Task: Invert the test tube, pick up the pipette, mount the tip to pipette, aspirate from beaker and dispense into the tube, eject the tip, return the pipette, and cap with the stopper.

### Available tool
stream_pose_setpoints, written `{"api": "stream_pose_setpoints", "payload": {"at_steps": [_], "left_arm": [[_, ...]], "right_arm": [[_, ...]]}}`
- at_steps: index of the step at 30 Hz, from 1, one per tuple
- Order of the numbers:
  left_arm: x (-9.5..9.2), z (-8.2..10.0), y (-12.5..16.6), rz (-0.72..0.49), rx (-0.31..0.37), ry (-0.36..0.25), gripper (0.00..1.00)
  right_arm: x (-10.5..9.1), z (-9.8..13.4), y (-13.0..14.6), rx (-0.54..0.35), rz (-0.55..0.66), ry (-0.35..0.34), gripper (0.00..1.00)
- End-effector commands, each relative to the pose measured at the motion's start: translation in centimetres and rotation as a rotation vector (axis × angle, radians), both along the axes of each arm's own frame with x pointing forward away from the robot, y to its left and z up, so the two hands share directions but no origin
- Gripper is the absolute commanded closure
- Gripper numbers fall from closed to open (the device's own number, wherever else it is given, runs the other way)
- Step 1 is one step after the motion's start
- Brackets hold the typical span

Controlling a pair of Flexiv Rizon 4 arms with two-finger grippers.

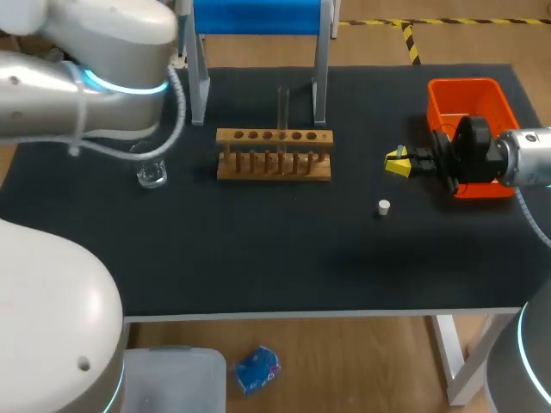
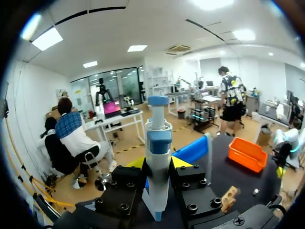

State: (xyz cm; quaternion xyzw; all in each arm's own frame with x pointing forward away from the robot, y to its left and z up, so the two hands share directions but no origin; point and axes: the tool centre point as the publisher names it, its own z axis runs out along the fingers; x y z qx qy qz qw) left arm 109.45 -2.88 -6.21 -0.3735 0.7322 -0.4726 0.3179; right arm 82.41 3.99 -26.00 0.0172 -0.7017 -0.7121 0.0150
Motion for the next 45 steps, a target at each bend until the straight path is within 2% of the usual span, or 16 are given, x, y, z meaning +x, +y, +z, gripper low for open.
{"api": "stream_pose_setpoints", "payload": {"at_steps": [1,19,20,22,26,28,31,38,45], "left_arm": [[-5.1,1.7,2.1,-0.668,-0.135,0.126,1.00],[-5.1,1.7,2.1,-0.668,-0.135,0.126,1.00],[-5.3,1.5,1.8,-0.701,-0.122,0.122,1.00],[-6.3,1.9,0.6,-0.804,-0.086,0.098,1.00],[-10.0,3.0,-2.1,-1.018,-0.032,0.055,1.00],[-12.1,3.5,-3.2,-1.111,-0.038,0.039,1.00],[-14.8,3.9,-4.6,-1.190,-0.015,0.052,1.00],[-19.8,4.2,-7.0,-1.225,-0.038,0.022,1.00],[-22.8,3.5,-8.8,-1.120,-0.105,-0.008,1.00]], "right_arm": [[0.0,0.0,0.0,0.000,0.000,-0.001,1.00],[0.0,0.0,0.0,0.000,0.000,-0.001,1.00],[0.0,0.0,0.0,0.000,0.000,-0.001,1.00],[0.0,0.0,0.0,0.000,0.000,-0.001,1.00],[0.0,0.0,0.0,0.000,0.000,-0.001,1.00],[0.0,0.0,0.0,0.000,0.000,-0.001,1.00],[0.0,0.0,0.0,0.000,0.000,-0.001,1.00],[0.0,0.0,0.0,0.000,0.000,-0.001,1.00],[0.0,0.0,0.0,0.000,0.000,-0.001,1.00]]}}
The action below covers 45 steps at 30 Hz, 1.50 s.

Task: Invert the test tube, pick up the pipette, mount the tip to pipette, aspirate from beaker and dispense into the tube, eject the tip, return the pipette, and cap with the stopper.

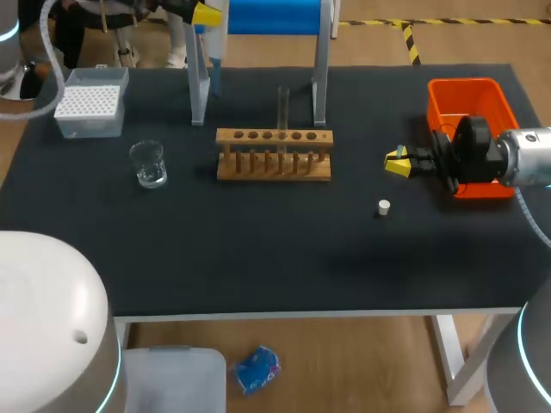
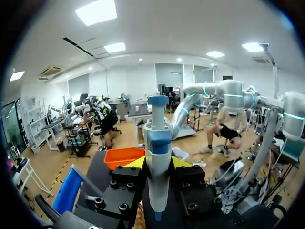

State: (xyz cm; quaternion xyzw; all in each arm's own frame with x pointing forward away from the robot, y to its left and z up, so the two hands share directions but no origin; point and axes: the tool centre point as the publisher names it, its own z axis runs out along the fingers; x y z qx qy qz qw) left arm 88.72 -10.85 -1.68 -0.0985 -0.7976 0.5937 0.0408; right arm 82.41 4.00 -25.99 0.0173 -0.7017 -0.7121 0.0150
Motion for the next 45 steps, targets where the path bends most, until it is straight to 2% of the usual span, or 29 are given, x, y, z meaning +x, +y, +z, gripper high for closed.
{"api": "stream_pose_setpoints", "payload": {"at_steps": [1,8,11,29,33,37,39,44,45], "left_arm": [[-2.5,-1.3,-1.1,0.135,-0.041,-0.002,1.00],[-4.3,-2.5,-2.6,0.200,-0.115,-0.004,1.00],[-4.4,-2.3,-3.5,0.177,-0.119,-0.011,1.00],[-4.4,-2.3,-3.5,0.177,-0.119,-0.011,1.00],[-4.1,-1.4,-5.9,0.148,-0.116,-0.015,1.00],[-4.8,-0.3,-8.5,0.111,-0.143,-0.021,1.00],[-5.3,0.1,-9.6,0.091,-0.129,-0.010,1.00],[-5.9,0.6,-11.1,0.068,-0.127,-0.004,1.00],[-5.9,0.6,-11.2,0.061,-0.106,-0.005,1.00]], "right_arm": [[0.0,0.0,0.0,0.000,0.000,-0.001,1.00],[0.0,0.0,0.0,0.000,0.000,-0.001,1.00],[0.0,0.0,0.0,0.000,0.000,-0.001,1.00],[0.0,0.0,0.0,0.000,0.000,-0.001,1.00],[0.0,0.0,0.0,0.000,0.000,-0.001,1.00],[0.0,0.0,0.0,0.000,0.000,-0.001,1.00],[0.0,0.0,0.0,0.000,0.000,-0.001,1.00],[0.0,0.0,0.0,0.000,0.000,-0.001,1.00],[0.0,0.0,0.0,0.000,0.000,-0.001,1.00]]}}
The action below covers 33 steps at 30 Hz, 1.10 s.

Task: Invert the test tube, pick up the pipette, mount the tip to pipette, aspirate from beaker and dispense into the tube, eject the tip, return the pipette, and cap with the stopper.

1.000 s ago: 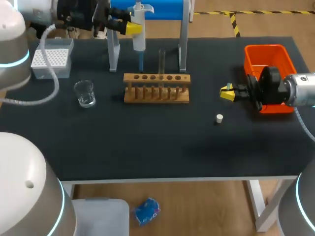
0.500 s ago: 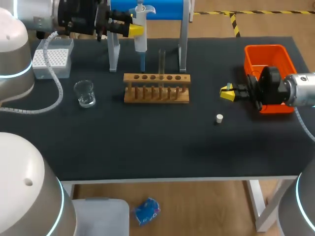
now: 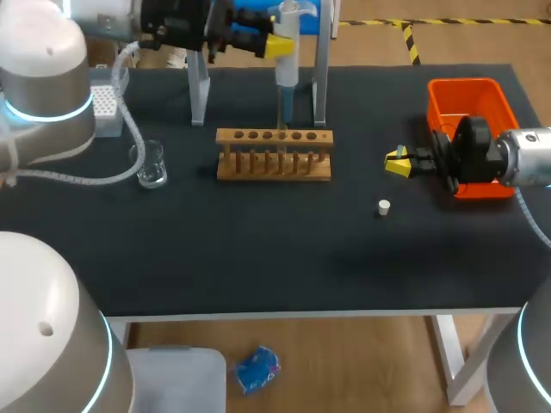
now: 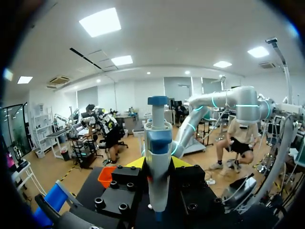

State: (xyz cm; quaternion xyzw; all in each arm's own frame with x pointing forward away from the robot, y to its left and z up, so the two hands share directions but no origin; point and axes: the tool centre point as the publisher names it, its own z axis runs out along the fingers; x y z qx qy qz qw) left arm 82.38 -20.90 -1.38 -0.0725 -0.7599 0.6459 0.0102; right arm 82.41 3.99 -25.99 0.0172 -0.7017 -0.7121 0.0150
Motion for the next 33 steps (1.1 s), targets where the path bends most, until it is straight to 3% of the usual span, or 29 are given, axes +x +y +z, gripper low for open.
{"api": "stream_pose_setpoints", "payload": {"at_steps": [1,7,16,33], "left_arm": [[0.4,0.3,-1.2,-0.011,0.022,0.001,1.00],[0.4,-0.4,-0.8,-0.013,0.040,0.009,1.00],[0.5,-1.0,0.9,-0.035,0.054,-0.027,1.00],[-0.2,-1.2,0.8,-0.061,0.058,0.015,1.00]], "right_arm": [[0.0,0.0,0.0,0.000,0.000,-0.001,1.00],[0.0,0.0,0.0,0.000,0.000,-0.001,1.00],[0.0,0.0,0.0,0.000,0.000,-0.001,1.00],[0.0,0.0,0.0,0.000,0.000,-0.001,1.00]]}}
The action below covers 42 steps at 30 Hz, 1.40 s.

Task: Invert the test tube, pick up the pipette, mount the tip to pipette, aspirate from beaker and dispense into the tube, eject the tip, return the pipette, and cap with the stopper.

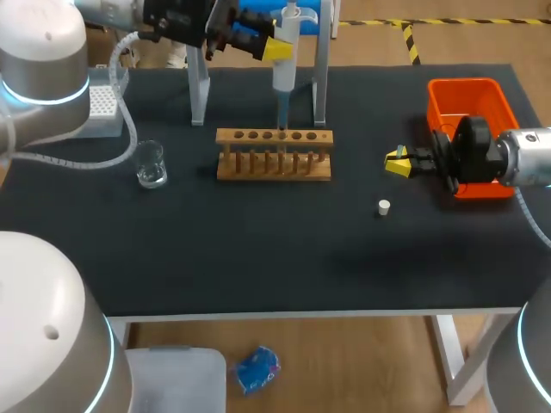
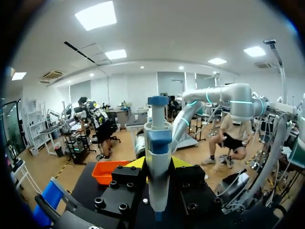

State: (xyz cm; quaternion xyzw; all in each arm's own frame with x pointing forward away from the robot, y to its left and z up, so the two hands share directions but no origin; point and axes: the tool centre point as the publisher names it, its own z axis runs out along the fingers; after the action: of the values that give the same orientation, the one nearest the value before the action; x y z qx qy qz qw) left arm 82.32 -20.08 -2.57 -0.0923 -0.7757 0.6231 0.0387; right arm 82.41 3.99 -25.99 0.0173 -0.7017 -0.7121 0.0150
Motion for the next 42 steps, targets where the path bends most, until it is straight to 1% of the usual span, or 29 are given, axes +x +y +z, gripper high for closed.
{"api": "stream_pose_setpoints", "payload": {"at_steps": [1,11,12,14,15,17,18,19,21,23,25,30,36,37,42], "left_arm": [[-0.1,0.0,-0.1,0.004,-0.001,0.001,1.00],[-0.1,0.0,-0.1,0.004,-0.001,0.001,1.00],[-0.1,0.0,-0.1,0.004,-0.001,0.001,1.00],[-0.1,0.0,-0.1,0.004,-0.001,0.001,1.00],[-0.1,0.0,-0.1,0.004,-0.001,0.001,1.00],[-0.1,0.0,-0.1,0.004,-0.001,0.001,1.00],[-0.1,0.0,-0.1,0.004,-0.001,0.001,1.00],[-0.1,0.0,-0.1,0.004,-0.001,0.001,1.00],[-0.1,0.0,-0.1,0.004,-0.001,0.001,1.00],[-0.1,0.0,-0.1,0.004,-0.001,0.001,1.00],[-0.1,0.0,-0.1,0.004,-0.001,0.001,1.00],[-0.1,0.0,-0.1,0.004,-0.001,0.001,1.00],[-0.1,0.0,-0.1,0.004,-0.001,0.001,1.00],[-0.1,0.0,-0.1,0.004,-0.001,0.001,1.00],[-0.1,0.0,-0.1,0.004,-0.001,0.001,1.00]], "right_arm": [[0.0,0.0,0.0,0.000,0.000,-0.001,1.00],[0.0,0.0,0.0,0.000,0.000,-0.001,1.00],[-0.2,0.3,0.4,-0.020,0.002,-0.043,1.00],[-0.4,1.1,1.2,-0.041,-0.001,-0.085,1.00],[-0.4,1.4,1.6,-0.079,-0.008,-0.135,1.00],[-0.8,2.0,2.4,-0.117,-0.014,-0.207,1.00],[-0.8,2.3,2.8,-0.129,-0.016,-0.226,1.00],[-0.9,2.6,3.2,-0.121,-0.008,-0.239,1.00],[-0.8,2.9,4.0,-0.149,-0.018,-0.305,1.00],[-0.5,2.9,4.8,-0.141,-0.011,-0.301,1.00],[-0.1,2.8,5.7,-0.150,-0.013,-0.316,1.00],[0.5,2.6,8.2,-0.164,0.001,-0.316,1.00],[0.6,2.2,10.6,-0.161,0.022,-0.293,1.00],[0.6,2.1,10.8,-0.154,0.027,-0.282,1.00],[0.8,2.3,12.1,-0.141,0.041,-0.275,1.00]]}}
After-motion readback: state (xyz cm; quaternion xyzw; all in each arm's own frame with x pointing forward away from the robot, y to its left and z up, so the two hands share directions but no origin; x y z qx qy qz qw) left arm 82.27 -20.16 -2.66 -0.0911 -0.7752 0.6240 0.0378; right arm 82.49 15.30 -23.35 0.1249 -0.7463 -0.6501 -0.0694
